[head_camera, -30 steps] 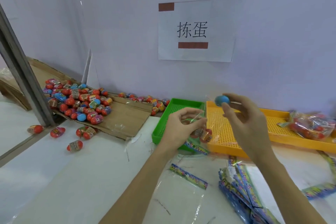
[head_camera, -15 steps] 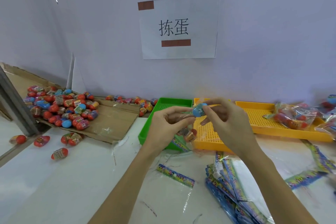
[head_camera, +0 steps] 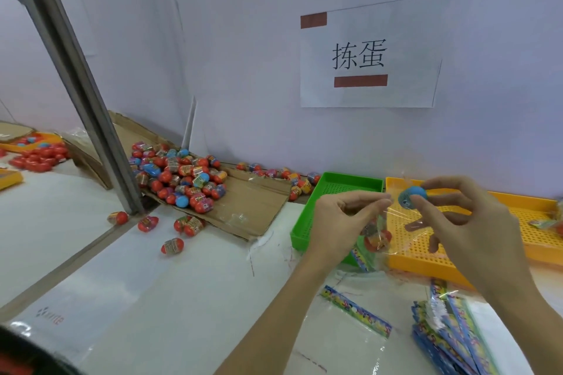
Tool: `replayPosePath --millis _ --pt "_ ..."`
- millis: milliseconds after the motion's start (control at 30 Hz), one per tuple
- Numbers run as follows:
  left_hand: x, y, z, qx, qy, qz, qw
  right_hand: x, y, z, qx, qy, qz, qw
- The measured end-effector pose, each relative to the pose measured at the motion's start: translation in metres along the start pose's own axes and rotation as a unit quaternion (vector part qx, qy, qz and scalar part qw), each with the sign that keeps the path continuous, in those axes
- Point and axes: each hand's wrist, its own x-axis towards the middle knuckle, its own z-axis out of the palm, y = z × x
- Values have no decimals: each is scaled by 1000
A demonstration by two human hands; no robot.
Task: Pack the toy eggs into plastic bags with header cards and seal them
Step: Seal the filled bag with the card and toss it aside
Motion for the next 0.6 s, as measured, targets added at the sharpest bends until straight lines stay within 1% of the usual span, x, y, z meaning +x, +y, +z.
replayPosePath --millis 100,167,267,367,467,600 --pt "1 -2 -1 -5 8 11 1000 2 -1 1 4 -28 12 1000" --pt "1 -3 -3 -8 12 16 1000 2 -1 3 41 -48 26 998" --pt "1 -2 -2 -8 -2 10 1000 2 0 2 75 -78 45 993" --pt "0 -1 1 -6 -31 1 1000 2 0 1 63 -86 37 994" --pt "-1 -1 2 3 -40 6 999 0 -2 -1 62 -98 34 993" --pt "-1 -4 -1 32 -50 -8 998 -1 -2 0 42 -123 66 989"
